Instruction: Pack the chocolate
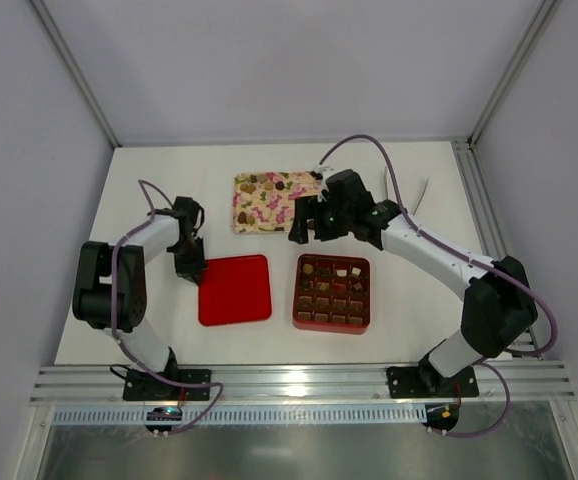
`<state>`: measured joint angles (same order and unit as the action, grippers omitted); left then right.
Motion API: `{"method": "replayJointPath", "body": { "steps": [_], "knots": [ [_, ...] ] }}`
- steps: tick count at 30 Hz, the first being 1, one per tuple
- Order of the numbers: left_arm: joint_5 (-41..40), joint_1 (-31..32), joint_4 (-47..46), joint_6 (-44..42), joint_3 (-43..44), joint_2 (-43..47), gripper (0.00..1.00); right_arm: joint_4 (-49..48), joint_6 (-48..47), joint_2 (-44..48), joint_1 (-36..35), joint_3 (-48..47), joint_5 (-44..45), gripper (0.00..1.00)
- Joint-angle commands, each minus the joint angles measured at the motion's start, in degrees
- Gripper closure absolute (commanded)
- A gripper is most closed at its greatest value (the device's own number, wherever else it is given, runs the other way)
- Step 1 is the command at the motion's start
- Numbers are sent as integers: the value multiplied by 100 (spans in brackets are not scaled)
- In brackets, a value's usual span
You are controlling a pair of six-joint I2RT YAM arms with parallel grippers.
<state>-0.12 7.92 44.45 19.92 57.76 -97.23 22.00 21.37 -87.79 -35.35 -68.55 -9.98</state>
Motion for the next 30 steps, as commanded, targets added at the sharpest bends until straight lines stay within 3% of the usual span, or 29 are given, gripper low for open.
{"method": "replayJointPath", "body": {
  "steps": [1,12,20,30],
  "knots": [
    [319,-150,-200,-243,122,19,100,-310,-132,-194,-121,-378,-171,13],
    [1242,-502,-208,-261,166,811,100,-100,-431,-1152,-385,-1195,-531,13],
    [1471,-687,-208,-243,174,1171,100,296,-660,-2039,-402,-1924,-707,13],
    [1708,-739,-252,-191,166,1329,100,-151,-889,-2804,-402,-2057,-1339,13]
  ]
}}
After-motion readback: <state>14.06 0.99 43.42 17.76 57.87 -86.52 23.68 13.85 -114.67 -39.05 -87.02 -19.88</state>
